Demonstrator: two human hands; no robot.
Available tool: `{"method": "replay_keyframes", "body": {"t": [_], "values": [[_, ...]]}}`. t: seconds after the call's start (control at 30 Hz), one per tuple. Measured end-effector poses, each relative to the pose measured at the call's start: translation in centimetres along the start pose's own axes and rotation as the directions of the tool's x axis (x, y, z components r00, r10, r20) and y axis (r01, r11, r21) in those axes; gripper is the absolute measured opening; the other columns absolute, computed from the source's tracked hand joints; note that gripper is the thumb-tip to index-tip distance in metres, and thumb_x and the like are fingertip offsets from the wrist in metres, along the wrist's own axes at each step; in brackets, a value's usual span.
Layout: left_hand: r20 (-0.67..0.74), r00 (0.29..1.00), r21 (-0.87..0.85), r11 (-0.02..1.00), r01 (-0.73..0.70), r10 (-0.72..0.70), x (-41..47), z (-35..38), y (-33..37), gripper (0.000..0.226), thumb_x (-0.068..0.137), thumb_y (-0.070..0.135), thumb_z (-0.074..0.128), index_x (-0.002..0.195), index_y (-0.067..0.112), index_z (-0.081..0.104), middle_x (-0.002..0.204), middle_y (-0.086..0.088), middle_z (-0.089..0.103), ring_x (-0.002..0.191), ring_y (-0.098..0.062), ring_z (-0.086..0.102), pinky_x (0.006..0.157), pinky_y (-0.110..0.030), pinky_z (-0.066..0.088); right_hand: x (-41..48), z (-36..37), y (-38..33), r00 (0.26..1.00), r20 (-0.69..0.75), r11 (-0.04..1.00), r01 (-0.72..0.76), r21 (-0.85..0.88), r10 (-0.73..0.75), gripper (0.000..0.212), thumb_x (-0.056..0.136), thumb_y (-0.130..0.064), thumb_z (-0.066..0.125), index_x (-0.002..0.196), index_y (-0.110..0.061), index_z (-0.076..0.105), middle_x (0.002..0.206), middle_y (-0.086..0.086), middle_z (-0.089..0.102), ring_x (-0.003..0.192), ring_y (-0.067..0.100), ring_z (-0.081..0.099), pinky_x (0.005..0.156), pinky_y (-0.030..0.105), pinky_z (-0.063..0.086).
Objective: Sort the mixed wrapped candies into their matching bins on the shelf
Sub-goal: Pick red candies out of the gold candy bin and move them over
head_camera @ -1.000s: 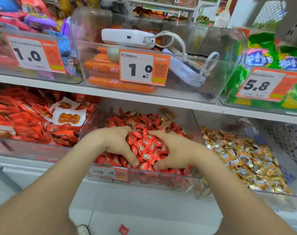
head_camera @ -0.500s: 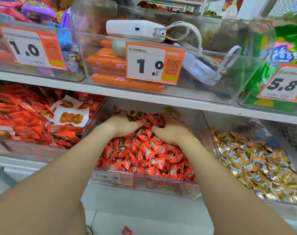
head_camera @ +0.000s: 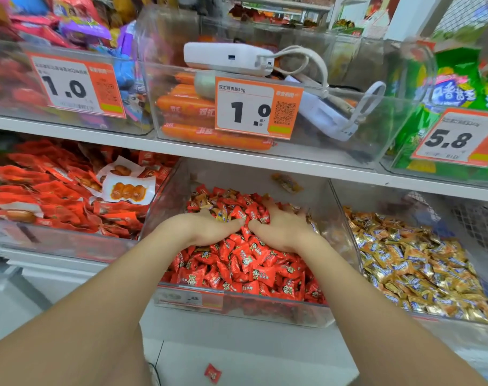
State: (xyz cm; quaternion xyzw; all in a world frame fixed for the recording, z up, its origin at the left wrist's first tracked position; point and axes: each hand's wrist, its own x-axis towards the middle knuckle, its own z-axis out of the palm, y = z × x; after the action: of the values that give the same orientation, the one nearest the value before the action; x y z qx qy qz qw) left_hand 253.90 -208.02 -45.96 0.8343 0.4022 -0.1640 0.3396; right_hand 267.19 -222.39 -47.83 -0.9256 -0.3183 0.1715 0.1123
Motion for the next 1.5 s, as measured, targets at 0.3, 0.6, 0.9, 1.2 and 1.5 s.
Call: {"method": "replay_keyframes", "body": {"t": [0.3, 0.6, 0.9, 1.2, 1.5], "values": [[-0.057, 0.992, -0.211, 0.970, -0.125, 0.115, 0.4, -1.6, 0.2, 0.090, 0.048, 0.054, 0.096, 0.122, 0.018, 0.058, 0.118, -0.002, 0.068, 0.105, -0.022, 0.068, 0.097, -0.041, 0.058, -0.1, -2.2, -1.0, 0.997, -0.042, 0.994, -0.056, 0.096, 0.061, 0.090, 0.078, -0.084, 0.039, 0.145, -0.026, 0.055, 0.147, 0.009, 0.061, 0.131, 0.035, 0.057, 0.112, 0.047, 0.046], [0.123, 0.983, -0.532, 0.845, -0.049, 0.135, 1.3, -1.5, 2.1, 0.045, 0.068, 0.001, 0.093, 0.105, 0.004, 0.067, 0.089, -0.014, 0.080, 0.094, -0.033, 0.077, 0.094, -0.055, 0.060, 1.5, -3.4, -2.4, 0.943, 0.328, 0.861, -0.214, 0.461, 0.059, 0.035, 0.081, -0.047, 0.059, 0.108, -0.026, 0.067, 0.119, 0.006, 0.068, 0.111, 0.027, 0.064, 0.105, 0.044, 0.051], [0.175, 0.945, -0.570, 0.811, -0.131, 0.275, 0.5, -1.7, 2.5, 0.046, 0.073, -0.007, 0.086, 0.116, 0.006, 0.073, 0.103, -0.016, 0.079, 0.098, -0.033, 0.077, 0.096, -0.054, 0.059, 0.7, -3.5, -1.7, 0.944, 0.330, 0.660, -0.253, 0.707, 0.009, 0.012, 0.059, -0.031, 0.062, 0.069, -0.025, 0.061, 0.087, 0.004, 0.066, 0.084, 0.026, 0.059, 0.085, 0.041, 0.056], [0.045, 0.857, -0.601, 0.699, -0.386, 0.513, -2.1, -2.7, 1.7, 0.085, 0.066, -0.012, 0.090, 0.139, 0.016, 0.056, 0.117, -0.008, 0.078, 0.110, -0.026, 0.075, 0.103, -0.047, 0.056, -2.0, -5.4, -0.8, 0.976, 0.199, 0.630, -0.101, 0.770, -0.087, 0.023, 0.046, -0.023, 0.068, 0.068, -0.018, 0.067, 0.076, 0.004, 0.062, 0.070, 0.021, 0.054, 0.072, 0.037, 0.051], [0.057, 0.764, -0.134, 0.763, -0.632, 0.643, -4.6, -1.5, -0.7, 0.131, 0.054, 0.055, 0.101, 0.156, 0.049, 0.019, 0.149, 0.020, 0.049, 0.135, 0.002, 0.050, 0.117, -0.030, 0.041, -5.5, -4.6, 0.9, 0.916, -0.013, 0.670, 0.304, 0.678, -0.402, 0.067, 0.072, -0.039, 0.079, 0.136, -0.036, 0.059, 0.124, -0.009, 0.071, 0.112, 0.005, 0.068, 0.097, 0.030, 0.055]]}}
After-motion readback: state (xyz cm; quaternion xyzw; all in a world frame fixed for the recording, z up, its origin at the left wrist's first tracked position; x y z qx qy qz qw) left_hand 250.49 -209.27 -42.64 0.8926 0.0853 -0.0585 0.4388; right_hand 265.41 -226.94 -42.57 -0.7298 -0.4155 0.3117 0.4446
